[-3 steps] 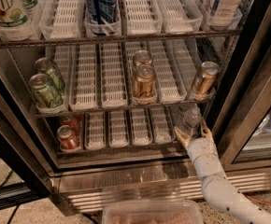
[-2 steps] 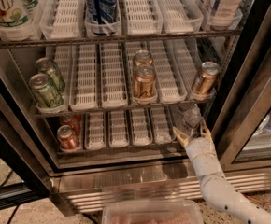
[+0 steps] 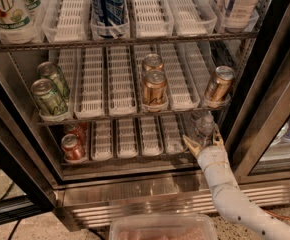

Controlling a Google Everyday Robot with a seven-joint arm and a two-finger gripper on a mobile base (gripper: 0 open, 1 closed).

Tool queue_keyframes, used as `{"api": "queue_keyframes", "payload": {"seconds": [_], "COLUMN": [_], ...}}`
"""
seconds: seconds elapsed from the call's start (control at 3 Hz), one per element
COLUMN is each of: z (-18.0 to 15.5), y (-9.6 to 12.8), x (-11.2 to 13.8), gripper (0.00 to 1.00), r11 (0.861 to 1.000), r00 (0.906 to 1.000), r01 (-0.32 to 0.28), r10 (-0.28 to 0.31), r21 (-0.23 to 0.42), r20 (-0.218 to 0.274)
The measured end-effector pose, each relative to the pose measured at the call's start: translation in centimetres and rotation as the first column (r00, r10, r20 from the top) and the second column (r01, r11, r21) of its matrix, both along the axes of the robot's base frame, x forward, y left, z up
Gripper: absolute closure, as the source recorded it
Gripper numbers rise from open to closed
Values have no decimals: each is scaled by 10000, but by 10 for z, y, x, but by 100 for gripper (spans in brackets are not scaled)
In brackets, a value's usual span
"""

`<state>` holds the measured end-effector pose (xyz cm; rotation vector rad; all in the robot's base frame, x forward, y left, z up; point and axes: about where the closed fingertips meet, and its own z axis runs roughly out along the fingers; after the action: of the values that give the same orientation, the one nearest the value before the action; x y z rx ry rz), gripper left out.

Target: Pick water bottle from bottom shelf of fridge

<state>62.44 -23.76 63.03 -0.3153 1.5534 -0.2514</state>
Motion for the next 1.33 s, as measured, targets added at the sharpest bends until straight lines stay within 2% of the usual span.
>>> {"api": "queue_keyframes", "payload": {"seconds": [0.33,0.67,1.33], "z": [-2,-2,-2], "y": [3,3,3], "x": [3,3,3], "gripper": [24,43,89], "r11": [10000,10000,10000], "r00": [10000,10000,10000], "r01": [-57,-58,-58], "r10": [57,58,58], "r21": [-32,-31,-31], "r20": [-38,-38,-37]}}
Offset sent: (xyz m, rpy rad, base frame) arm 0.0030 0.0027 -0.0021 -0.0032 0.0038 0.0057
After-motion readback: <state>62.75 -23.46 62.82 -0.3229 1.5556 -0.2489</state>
